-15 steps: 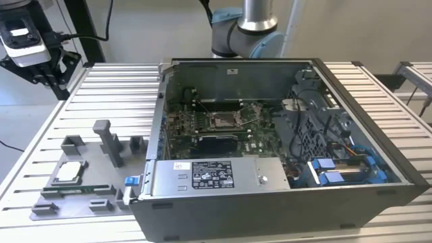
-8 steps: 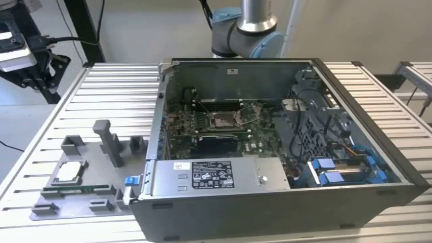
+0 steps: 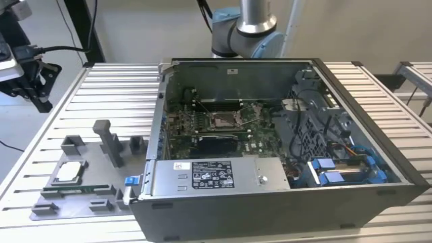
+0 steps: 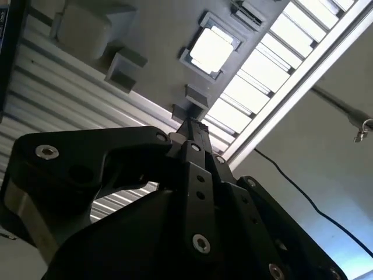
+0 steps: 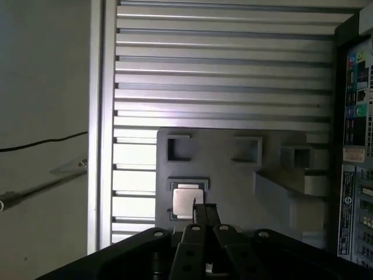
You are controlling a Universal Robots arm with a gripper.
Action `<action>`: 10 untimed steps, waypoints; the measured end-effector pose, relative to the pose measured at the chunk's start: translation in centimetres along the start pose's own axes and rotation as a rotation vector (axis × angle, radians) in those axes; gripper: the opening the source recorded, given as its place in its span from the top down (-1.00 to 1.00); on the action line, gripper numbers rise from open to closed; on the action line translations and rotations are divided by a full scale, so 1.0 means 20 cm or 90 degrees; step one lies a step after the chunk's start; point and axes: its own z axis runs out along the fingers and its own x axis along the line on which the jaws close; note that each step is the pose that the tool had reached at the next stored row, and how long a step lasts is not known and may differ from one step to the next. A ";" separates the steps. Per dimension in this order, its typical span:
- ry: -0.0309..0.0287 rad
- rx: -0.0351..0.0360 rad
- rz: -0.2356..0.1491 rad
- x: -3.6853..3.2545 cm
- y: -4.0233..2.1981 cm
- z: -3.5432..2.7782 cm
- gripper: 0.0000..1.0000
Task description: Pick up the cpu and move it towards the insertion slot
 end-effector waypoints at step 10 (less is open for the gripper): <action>-0.0001 0.0000 0.003 0.029 -0.002 0.012 -1.00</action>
